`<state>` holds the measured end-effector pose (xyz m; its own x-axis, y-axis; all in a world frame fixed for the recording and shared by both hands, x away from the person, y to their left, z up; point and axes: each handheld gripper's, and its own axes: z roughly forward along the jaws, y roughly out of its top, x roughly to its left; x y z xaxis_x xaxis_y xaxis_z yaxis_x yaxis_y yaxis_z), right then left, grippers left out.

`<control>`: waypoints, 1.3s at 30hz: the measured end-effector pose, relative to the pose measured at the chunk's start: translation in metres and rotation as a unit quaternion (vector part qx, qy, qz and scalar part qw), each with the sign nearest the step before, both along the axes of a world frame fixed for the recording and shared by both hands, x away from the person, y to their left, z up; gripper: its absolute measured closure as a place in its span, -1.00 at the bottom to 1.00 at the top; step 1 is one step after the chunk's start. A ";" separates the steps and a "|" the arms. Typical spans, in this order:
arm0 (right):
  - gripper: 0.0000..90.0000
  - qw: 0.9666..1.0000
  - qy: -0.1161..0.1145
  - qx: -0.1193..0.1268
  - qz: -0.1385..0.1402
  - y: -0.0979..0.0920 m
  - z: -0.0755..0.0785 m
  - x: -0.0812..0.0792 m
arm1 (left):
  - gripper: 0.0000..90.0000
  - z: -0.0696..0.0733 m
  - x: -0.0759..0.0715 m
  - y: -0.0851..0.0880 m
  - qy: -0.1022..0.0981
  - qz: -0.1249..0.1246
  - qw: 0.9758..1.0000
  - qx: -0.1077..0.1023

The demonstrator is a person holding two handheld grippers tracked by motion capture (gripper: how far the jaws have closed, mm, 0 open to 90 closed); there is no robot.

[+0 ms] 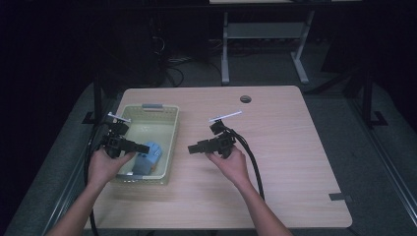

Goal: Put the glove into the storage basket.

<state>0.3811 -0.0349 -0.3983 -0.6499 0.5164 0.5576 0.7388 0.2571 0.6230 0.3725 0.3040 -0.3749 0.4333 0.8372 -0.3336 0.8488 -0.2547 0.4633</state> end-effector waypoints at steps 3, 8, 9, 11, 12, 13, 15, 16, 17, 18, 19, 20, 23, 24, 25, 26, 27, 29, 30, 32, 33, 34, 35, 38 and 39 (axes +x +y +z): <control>-0.08 1.000 -0.001 0.000 0.000 -0.004 0.000 0.001 | 0.03 0.001 0.000 0.000 -0.004 0.001 1.000 -0.003; -0.12 1.000 -0.003 -0.002 -0.003 -0.010 0.001 0.001 | -0.02 0.004 0.000 -0.001 -0.012 0.005 1.000 -0.010; -0.12 1.000 -0.003 -0.004 -0.001 -0.011 0.001 0.000 | -0.02 0.005 0.000 -0.001 -0.014 0.004 1.000 -0.011; -0.13 1.000 -0.002 -0.003 -0.003 -0.013 0.002 0.000 | -0.04 0.006 0.000 -0.001 -0.016 0.005 1.000 -0.014; -0.13 1.000 -0.004 -0.005 -0.001 -0.014 0.001 0.001 | -0.05 0.007 0.000 -0.001 -0.016 0.004 1.000 -0.015; -0.13 1.000 -0.005 -0.004 -0.003 -0.015 0.002 0.001 | -0.05 0.007 0.000 -0.002 -0.020 0.003 1.000 -0.017; -0.14 1.000 -0.001 -0.003 -0.006 -0.018 0.002 0.001 | -0.09 0.009 -0.001 -0.002 -0.022 0.003 1.000 -0.021; -0.14 1.000 -0.005 -0.002 -0.005 -0.019 0.002 0.002 | -0.10 0.009 -0.001 -0.002 -0.023 0.004 0.999 -0.026; -0.14 1.000 -0.004 -0.002 -0.005 -0.021 0.002 0.002 | -0.11 0.010 -0.001 -0.003 -0.025 0.004 0.999 -0.028; -0.15 1.000 -0.003 -0.002 -0.006 -0.021 0.002 0.002 | -0.13 0.011 -0.001 -0.003 -0.025 0.003 0.999 -0.029; -0.15 1.000 -0.001 -0.003 -0.007 -0.022 0.002 0.002 | -0.14 0.011 -0.002 -0.004 -0.027 0.004 0.999 -0.032; -0.15 1.000 -0.005 -0.005 -0.005 -0.023 0.002 0.002 | -0.15 0.012 -0.002 -0.005 -0.028 0.004 0.999 -0.034; -0.16 1.000 -0.004 -0.005 -0.007 -0.026 0.003 0.002 | -0.18 0.013 -0.003 -0.008 -0.031 0.000 0.999 -0.039; -0.17 1.000 -0.006 -0.007 -0.006 -0.027 0.003 0.002 | -0.19 0.014 -0.003 -0.010 -0.033 0.001 0.999 -0.041; -0.17 1.000 -0.004 -0.007 -0.008 -0.028 0.004 0.001 | -0.19 0.015 -0.003 -0.011 -0.034 -0.003 0.999 -0.040; -0.17 1.000 -0.003 -0.007 -0.008 -0.029 0.004 0.001 | -0.19 0.015 -0.003 -0.012 -0.036 -0.005 0.998 -0.043; -0.18 1.000 -0.003 -0.009 -0.007 -0.030 0.005 0.001 | -0.19 0.016 -0.004 -0.014 -0.040 -0.004 0.998 -0.046; -0.18 1.000 -0.006 -0.010 -0.008 -0.033 0.005 0.001 | -0.19 0.018 -0.004 -0.016 -0.044 -0.005 0.998 -0.049; -0.19 1.000 -0.006 -0.009 -0.008 -0.034 0.005 0.001 | -0.19 0.020 -0.005 -0.017 -0.049 -0.004 0.997 -0.054; -0.19 1.000 -0.006 -0.010 -0.009 -0.037 0.006 0.001 | -0.20 0.022 -0.005 -0.019 -0.055 -0.007 0.997 -0.061; -0.19 1.000 -0.007 -0.010 -0.011 -0.038 0.007 0.001 | -0.20 0.022 -0.005 -0.020 -0.055 -0.006 0.996 -0.063; -0.20 1.000 -0.008 -0.011 -0.009 -0.039 0.007 0.001 | -0.20 0.023 -0.005 -0.022 -0.055 -0.007 0.996 -0.066; -0.20 1.000 -0.006 -0.009 -0.012 -0.040 0.007 0.001 | -0.21 0.023 -0.005 -0.024 -0.056 -0.008 0.996 -0.069; -0.20 1.000 -0.009 -0.009 -0.013 -0.044 0.008 0.001 | -0.22 0.024 -0.006 -0.029 -0.061 -0.011 0.995 -0.077; -0.20 1.000 -0.008 -0.009 -0.013 -0.046 0.009 0.001 | -0.22 0.025 -0.007 -0.032 -0.062 -0.012 0.995 -0.080</control>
<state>0.3820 -0.0808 -0.3897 -0.6455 0.5431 0.5369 0.7347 0.2498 0.6307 0.3660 0.2721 -0.3500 0.4988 0.7667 -0.4042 0.7774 -0.1895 0.5998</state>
